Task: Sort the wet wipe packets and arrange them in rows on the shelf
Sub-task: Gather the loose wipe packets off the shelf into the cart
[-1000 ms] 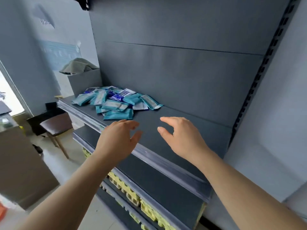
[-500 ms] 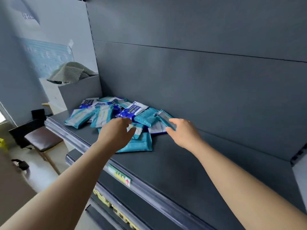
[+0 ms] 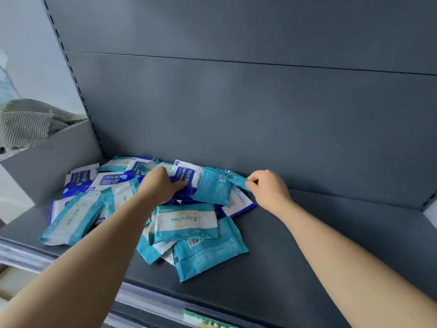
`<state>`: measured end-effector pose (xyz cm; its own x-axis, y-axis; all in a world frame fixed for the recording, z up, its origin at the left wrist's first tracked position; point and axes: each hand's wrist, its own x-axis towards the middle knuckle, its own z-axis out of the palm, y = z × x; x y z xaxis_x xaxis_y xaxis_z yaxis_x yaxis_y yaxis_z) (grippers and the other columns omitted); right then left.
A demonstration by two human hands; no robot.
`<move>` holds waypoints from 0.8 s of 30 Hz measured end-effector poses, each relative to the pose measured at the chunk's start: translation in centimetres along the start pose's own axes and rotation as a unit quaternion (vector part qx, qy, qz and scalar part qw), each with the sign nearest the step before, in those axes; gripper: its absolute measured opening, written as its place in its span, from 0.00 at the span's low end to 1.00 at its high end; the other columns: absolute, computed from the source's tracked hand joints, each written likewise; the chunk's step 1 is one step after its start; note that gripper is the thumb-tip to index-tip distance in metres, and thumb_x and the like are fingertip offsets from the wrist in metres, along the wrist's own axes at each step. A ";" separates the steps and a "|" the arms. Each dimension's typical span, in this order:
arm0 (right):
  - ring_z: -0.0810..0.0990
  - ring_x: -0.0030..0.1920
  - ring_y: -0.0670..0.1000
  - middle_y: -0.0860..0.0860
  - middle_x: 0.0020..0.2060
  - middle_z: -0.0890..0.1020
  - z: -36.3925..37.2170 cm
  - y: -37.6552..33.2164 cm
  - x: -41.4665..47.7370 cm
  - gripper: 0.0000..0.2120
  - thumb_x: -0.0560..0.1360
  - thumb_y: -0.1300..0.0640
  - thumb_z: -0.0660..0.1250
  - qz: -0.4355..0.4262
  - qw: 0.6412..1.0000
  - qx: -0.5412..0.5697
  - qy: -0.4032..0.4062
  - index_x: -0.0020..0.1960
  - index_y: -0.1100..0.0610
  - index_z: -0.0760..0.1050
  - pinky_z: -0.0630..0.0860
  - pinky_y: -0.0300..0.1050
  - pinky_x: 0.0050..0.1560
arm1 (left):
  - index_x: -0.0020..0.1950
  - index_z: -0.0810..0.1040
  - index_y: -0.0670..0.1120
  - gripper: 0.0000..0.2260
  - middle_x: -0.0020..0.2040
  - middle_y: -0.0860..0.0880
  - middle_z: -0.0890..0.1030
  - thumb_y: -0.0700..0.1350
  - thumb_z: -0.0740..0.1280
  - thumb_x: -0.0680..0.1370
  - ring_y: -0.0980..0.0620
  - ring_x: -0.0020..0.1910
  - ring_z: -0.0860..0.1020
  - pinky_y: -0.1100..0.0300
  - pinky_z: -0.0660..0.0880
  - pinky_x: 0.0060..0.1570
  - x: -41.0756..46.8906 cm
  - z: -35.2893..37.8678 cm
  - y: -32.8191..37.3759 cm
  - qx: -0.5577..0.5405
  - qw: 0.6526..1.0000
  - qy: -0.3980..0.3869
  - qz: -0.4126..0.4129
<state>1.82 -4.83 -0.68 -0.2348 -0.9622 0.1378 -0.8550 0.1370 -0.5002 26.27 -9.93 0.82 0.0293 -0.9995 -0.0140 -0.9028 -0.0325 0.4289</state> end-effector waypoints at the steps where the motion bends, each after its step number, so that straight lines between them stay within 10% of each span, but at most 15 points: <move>1: 0.79 0.41 0.55 0.51 0.39 0.82 -0.3 -0.7 0.0 0.08 0.76 0.56 0.62 0.007 0.999 0.033 0.013 0.44 0.56 0.80 0.72 0.45 0.39 | 0.35 0.71 0.40 0.21 0.33 0.42 0.75 0.56 0.70 0.74 0.46 0.31 0.70 0.56 0.62 0.29 0.5 -0.4 -0.1 -0.015 1.000 -0.012 0.007; 6: 0.68 0.29 0.47 0.47 0.29 0.73 0.6 -4.3 -0.7 0.13 0.76 0.51 0.65 0.050 0.984 0.156 -0.063 0.39 0.60 0.77 0.62 0.37 0.26 | 0.41 0.76 0.43 0.13 0.34 0.46 0.75 0.53 0.69 0.76 0.51 0.30 0.70 0.59 0.65 0.29 1.2 -1.7 -0.6 -0.037 0.993 -0.093 0.062; 9: 0.74 0.37 0.46 0.45 0.38 0.77 1.6 -4.6 -0.5 0.09 0.73 0.50 0.70 0.086 0.977 0.175 -0.084 0.47 0.54 0.75 0.66 0.34 0.30 | 0.45 0.76 0.42 0.13 0.38 0.46 0.77 0.52 0.67 0.77 0.50 0.35 0.73 0.58 0.67 0.34 1.0 -1.6 -0.8 -0.025 0.990 -0.117 0.081; 14: 0.77 0.48 0.47 0.49 0.56 0.76 0.7 -5.2 -0.5 0.35 0.66 0.52 0.78 0.161 0.959 0.214 -0.092 0.68 0.55 0.66 0.73 0.40 0.43 | 0.48 0.78 0.44 0.09 0.47 0.44 0.82 0.43 0.74 0.72 0.44 0.46 0.82 0.49 0.79 0.50 1.7 -0.5 -1.6 -0.240 0.960 -0.141 0.031; 24: 0.83 0.44 0.56 0.57 0.47 0.84 -3.2 -2.2 -2.1 0.06 0.73 0.61 0.72 0.217 0.908 0.357 -0.027 0.48 0.59 0.78 0.80 0.52 0.49 | 0.68 0.66 0.47 0.34 0.56 0.45 0.78 0.38 0.78 0.67 0.48 0.43 0.81 0.50 0.80 0.43 2.1 -1.8 0.0 -0.439 0.894 -0.089 -0.014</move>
<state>2.71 -2.38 2.88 -0.4391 -0.8665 -0.2374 -0.1641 0.3372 -0.9270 27.12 -11.99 2.39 -0.0915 -0.9850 -0.1461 -0.2159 -0.1236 0.9686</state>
